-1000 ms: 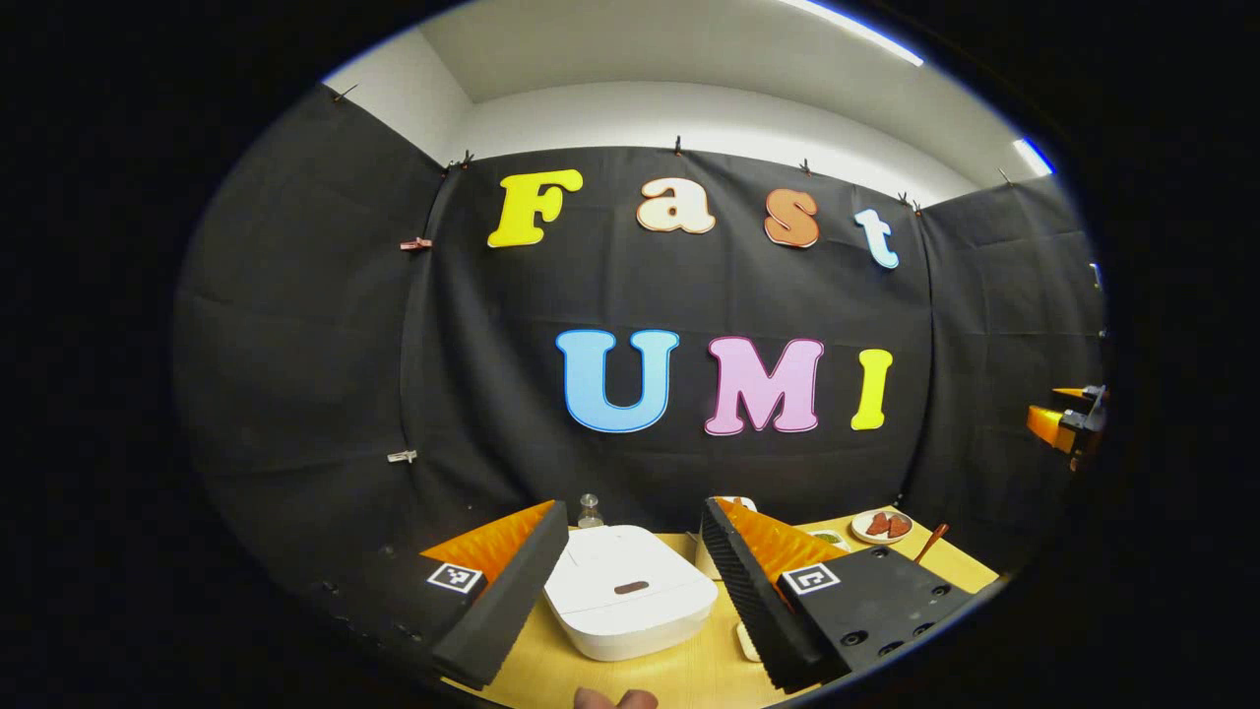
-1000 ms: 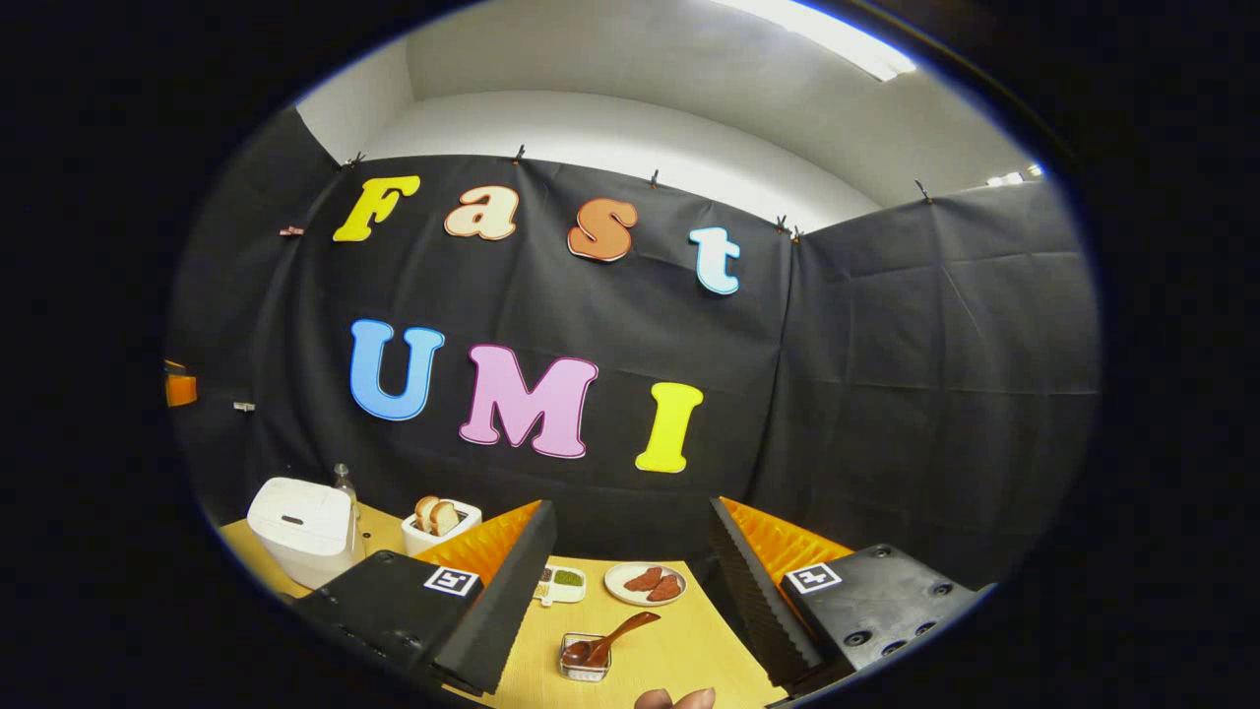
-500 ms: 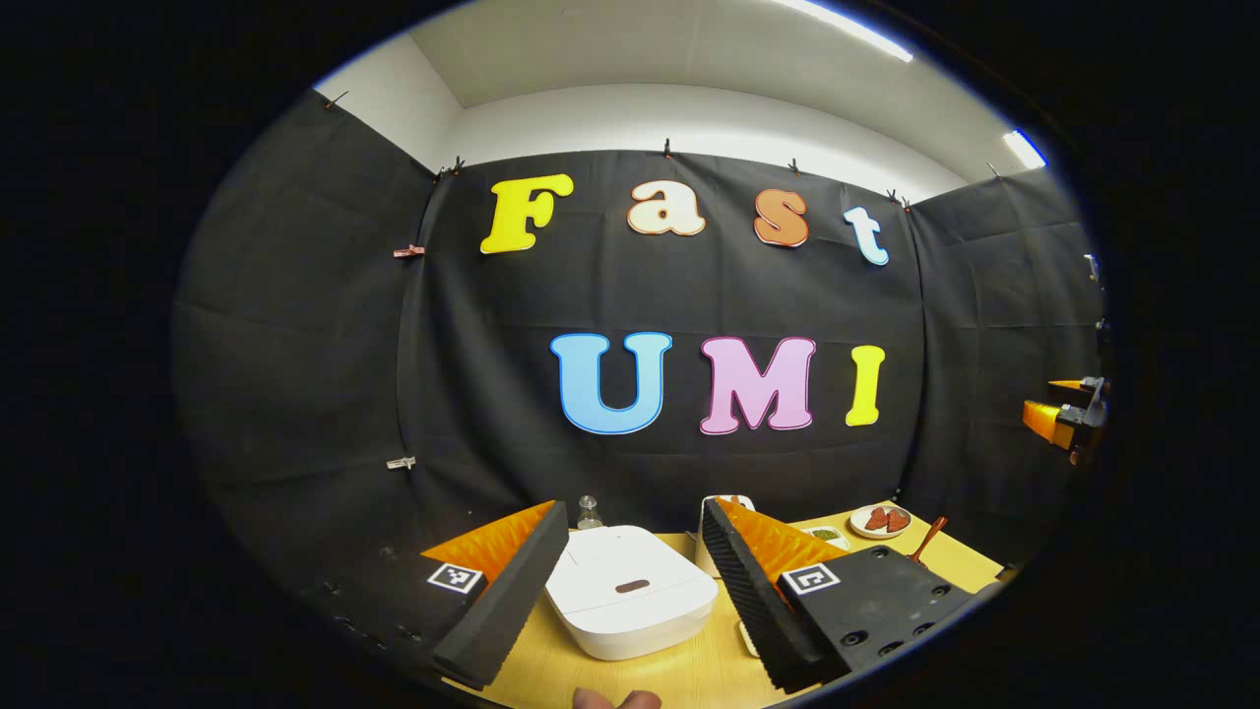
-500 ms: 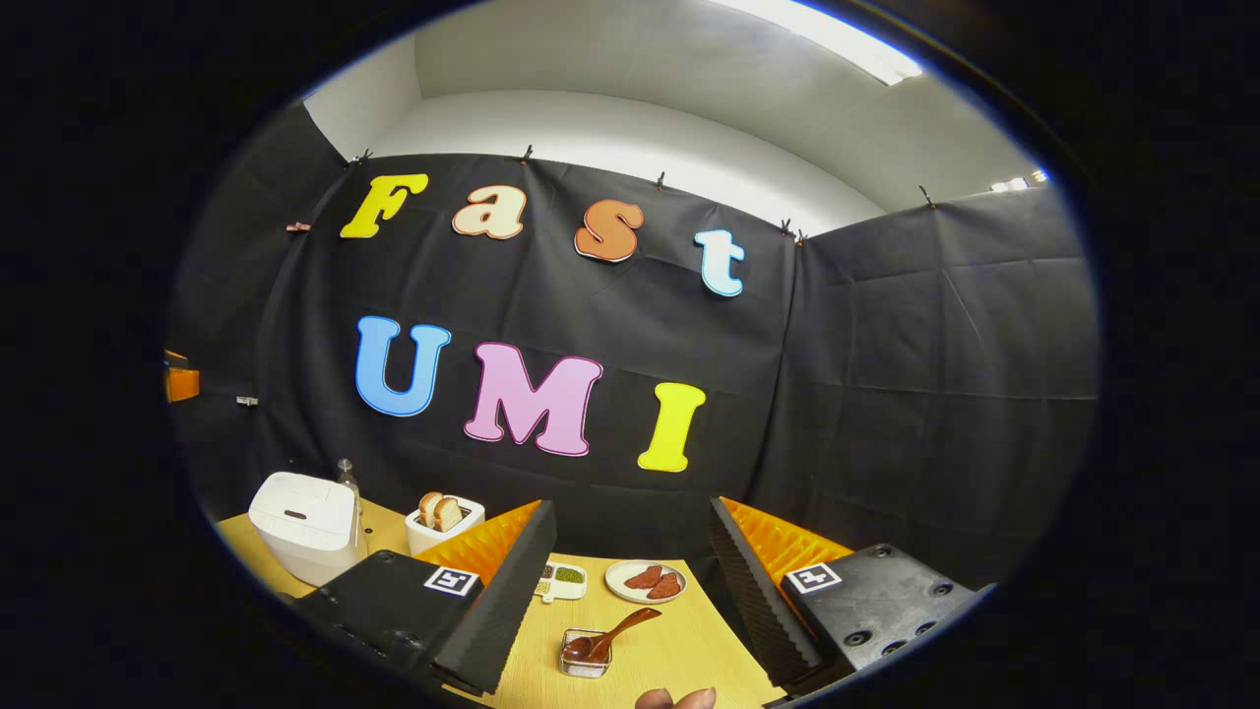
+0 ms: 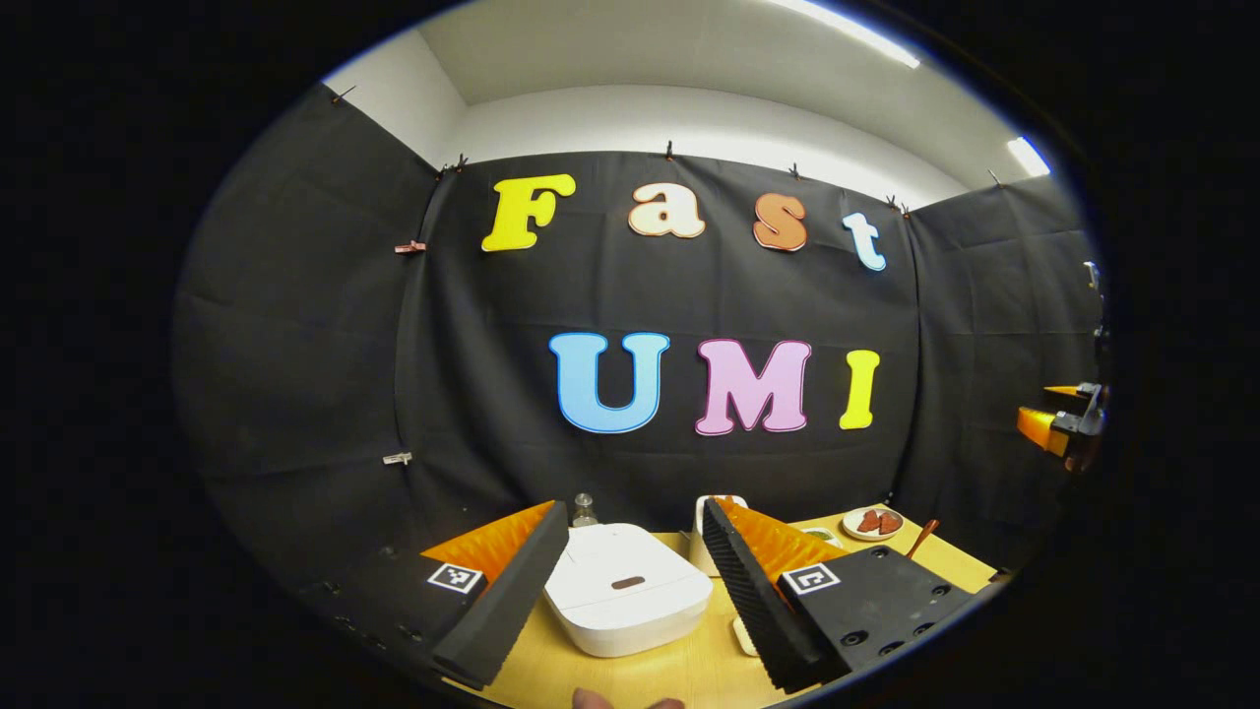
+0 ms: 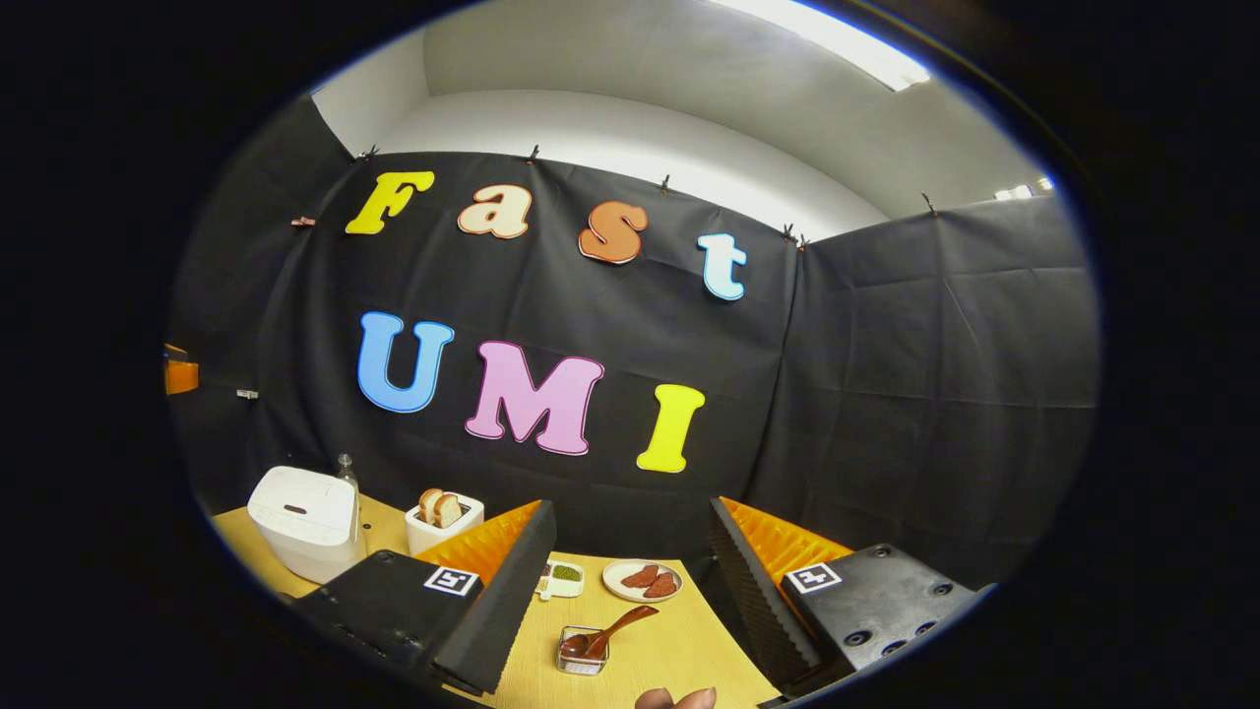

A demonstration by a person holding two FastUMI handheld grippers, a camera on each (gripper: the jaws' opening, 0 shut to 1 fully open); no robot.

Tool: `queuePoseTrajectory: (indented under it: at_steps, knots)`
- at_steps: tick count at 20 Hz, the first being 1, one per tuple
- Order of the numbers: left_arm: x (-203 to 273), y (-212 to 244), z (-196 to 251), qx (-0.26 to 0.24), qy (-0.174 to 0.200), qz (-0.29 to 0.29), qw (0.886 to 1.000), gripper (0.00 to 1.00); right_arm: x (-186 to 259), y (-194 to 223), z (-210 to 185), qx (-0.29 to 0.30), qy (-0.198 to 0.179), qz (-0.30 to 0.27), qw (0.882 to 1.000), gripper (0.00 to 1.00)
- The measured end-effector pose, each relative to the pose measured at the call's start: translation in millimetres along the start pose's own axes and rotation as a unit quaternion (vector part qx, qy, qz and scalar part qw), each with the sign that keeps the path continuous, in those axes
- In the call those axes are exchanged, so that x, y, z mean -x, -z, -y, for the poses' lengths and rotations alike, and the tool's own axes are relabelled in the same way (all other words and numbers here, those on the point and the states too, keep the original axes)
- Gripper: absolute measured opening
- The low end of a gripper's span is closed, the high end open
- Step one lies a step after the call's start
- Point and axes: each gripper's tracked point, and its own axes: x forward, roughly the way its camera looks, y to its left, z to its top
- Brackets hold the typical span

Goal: Close the left gripper, press the button to open the rice cooker; take a wooden spoon from the chopstick holder with the right hand, scoop a spoonful of rice and pour it into the rice cooker, then put the wooden spoon back into the chopstick holder.

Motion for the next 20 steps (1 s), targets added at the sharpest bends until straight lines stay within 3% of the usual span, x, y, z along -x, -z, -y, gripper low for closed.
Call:
queuePoseTrajectory:
  at_steps: [1,3,5,6,8,13,20]
  knots:
    - [1.3,-1.4,3.2,0.001,0.011,0.003,1.0,0.95,1.0,-0.3,0.3,0.001,0.001,0.0,1.0,0.97]
    - [1.7,-5.7,5.1,0.005,0.023,0.011,1.0,0.75,2.5,-1.0,0.2,0.004,0.003,-0.001,1.0,0.97]
    - [2.9,-5.2,18.1,0.011,0.064,0.009,0.998,0.39,3.5,-0.3,0.9,0.008,0.005,-0.002,1.0,0.99]
    - [1.9,-2.3,25.6,0.018,0.088,0.001,0.996,0.12,4.3,0.1,0.4,0.01,0.005,-0.003,1.0,0.97]
    - [3.2,11.5,40.6,0.028,0.144,-0.028,0.989,0.08,6.0,1.6,0.5,0.013,0.007,-0.005,1.0,0.97]
    - [-36.1,55.9,29.5,-0.001,0.206,-0.118,0.971,0.07,9.7,0.5,3.0,0.017,0.016,-0.006,1.0,0.97]
    - [-119.3,108.5,-5.3,-0.044,0.232,-0.196,0.952,0.07,19.5,5.2,8.2,0.021,0.049,-0.016,0.998,0.97]
